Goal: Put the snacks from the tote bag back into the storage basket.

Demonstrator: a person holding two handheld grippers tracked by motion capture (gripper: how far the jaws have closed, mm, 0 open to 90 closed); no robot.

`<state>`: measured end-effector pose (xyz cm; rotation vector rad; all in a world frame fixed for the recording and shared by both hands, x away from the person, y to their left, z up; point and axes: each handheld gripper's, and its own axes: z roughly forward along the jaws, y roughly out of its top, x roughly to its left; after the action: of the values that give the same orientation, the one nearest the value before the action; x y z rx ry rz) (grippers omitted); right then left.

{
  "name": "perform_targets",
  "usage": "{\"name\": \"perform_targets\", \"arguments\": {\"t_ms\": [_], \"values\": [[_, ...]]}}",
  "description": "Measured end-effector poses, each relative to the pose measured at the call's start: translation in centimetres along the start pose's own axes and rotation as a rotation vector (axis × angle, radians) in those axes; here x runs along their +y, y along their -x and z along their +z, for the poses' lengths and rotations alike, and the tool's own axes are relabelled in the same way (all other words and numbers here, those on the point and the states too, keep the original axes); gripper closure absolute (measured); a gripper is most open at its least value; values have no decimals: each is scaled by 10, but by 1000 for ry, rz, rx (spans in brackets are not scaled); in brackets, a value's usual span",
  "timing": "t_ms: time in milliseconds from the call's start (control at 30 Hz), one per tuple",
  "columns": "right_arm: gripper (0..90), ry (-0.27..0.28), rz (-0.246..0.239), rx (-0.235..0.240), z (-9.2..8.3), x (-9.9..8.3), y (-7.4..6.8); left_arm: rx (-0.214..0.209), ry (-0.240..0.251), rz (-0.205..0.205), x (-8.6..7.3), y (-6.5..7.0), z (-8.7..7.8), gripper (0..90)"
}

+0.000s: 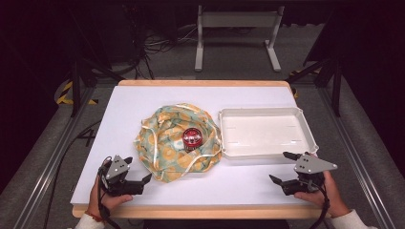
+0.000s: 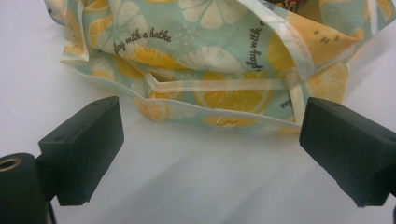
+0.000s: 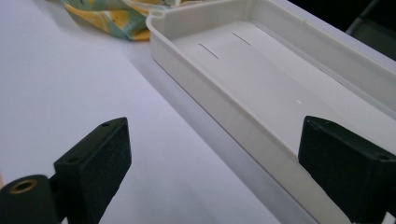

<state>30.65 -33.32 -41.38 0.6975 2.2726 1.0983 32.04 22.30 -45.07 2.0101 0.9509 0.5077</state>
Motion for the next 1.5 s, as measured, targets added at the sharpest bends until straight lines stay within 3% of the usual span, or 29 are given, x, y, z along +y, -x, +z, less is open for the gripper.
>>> {"name": "perform_targets", "arguments": {"t_ms": [267,533,733,833,1133,1233,1500], "values": [[103,5,23,-1,-5,-8,2,-14,5,-2,2,-1,5,73],[108,-41,11,21,2,-6,-3,-30,7,-3,2,-2,5,66],[127,-82,34,64,9,-5,3,-27,-2,-9,3,-2,9,66],[125,-74,42,89,9,1,5,-19,-14,-2,3,-1,10,66],[156,-122,-35,69,18,19,0,-10,-12,10,2,0,8,69],[164,-117,-51,78,20,25,-1,-13,-15,12,1,1,6,69],[176,-73,-123,114,37,66,-5,-11,-13,20,1,2,4,71]]}}
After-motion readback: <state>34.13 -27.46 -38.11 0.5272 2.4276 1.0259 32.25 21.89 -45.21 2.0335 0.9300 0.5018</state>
